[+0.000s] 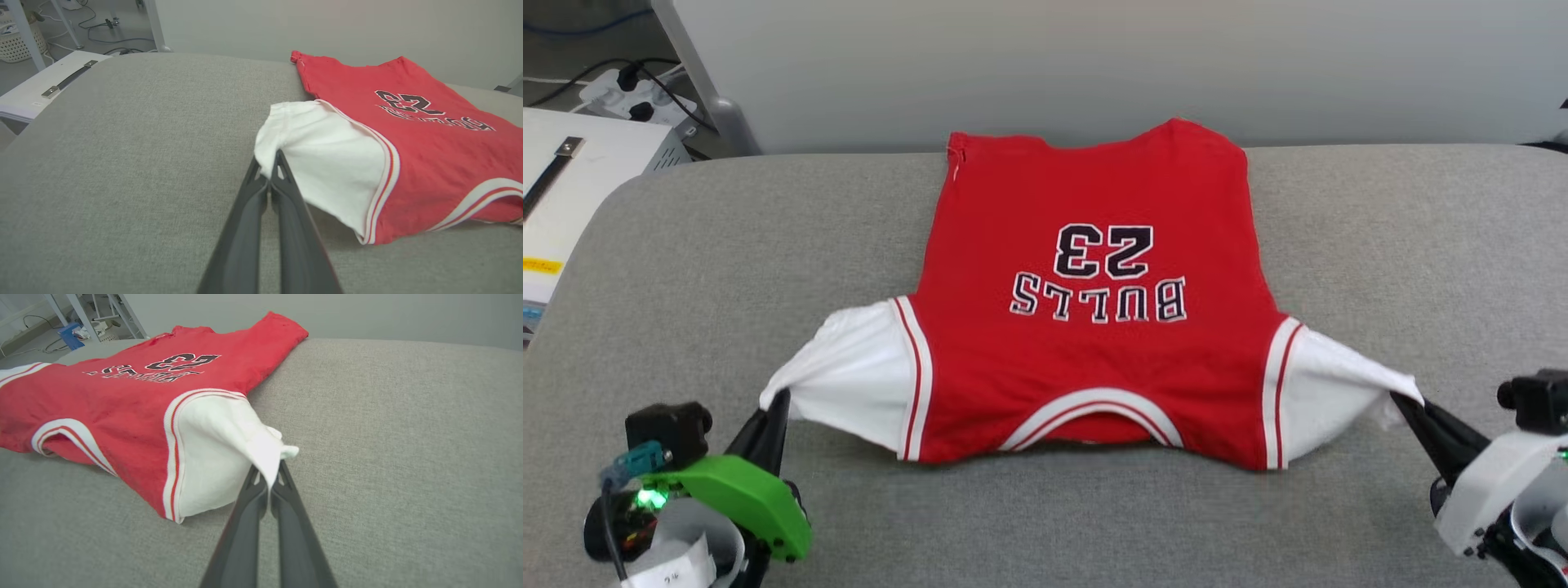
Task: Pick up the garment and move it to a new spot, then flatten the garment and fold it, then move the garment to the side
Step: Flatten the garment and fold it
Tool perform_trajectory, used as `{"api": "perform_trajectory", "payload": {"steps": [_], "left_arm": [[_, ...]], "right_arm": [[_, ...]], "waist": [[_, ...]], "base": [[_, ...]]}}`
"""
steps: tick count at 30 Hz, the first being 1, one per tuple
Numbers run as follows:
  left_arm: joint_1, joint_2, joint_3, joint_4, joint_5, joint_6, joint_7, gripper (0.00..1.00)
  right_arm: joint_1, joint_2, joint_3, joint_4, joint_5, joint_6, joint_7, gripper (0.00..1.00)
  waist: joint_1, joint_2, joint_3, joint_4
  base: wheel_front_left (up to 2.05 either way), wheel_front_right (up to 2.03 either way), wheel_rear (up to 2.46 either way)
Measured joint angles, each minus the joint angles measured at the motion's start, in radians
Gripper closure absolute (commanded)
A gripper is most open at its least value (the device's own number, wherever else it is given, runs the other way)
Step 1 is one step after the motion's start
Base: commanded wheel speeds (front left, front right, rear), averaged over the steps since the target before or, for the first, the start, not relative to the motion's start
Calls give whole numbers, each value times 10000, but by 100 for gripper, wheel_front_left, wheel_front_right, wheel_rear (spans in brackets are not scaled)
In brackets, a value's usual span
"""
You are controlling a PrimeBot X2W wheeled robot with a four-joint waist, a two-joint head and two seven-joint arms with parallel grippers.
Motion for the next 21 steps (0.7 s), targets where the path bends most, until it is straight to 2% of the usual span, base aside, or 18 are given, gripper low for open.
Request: {"api": "perform_trajectory", "payload": {"steps": [5,9,14,19,20,21], "left_arm": [[1252,190,27,-796,-360,506,23,100],[1793,199,-105,-1024,-401,713,12,100],[2054,163,-199,-1051,-420,794,-21,100],[1986,42,-247,-1060,-274,790,-121,100],[1943,35,-247,-1066,-211,792,-140,100],[1877,27,-276,-1080,-151,790,-151,100]], "right_arm": [[1524,-63,-696,-332,-71,0,268,100],[2668,-75,-1298,-552,-105,0,606,100],[3644,-27,-1801,-890,-272,0,1258,100],[3760,203,-2336,-1352,-698,0,1852,100],[3750,213,-2420,-1455,-811,0,1946,69],[3719,234,-2594,-1555,-922,0,2025,0]], "waist": [[0,0,-126,98],[0,0,-94,199],[0,0,93,276],[0,0,348,322],[0,0,391,327],[0,0,445,334]], "base": [[0,0,0],[0,0,0],[0,0,0],[0,0,0],[0,0,0],[0,0,0]]}}
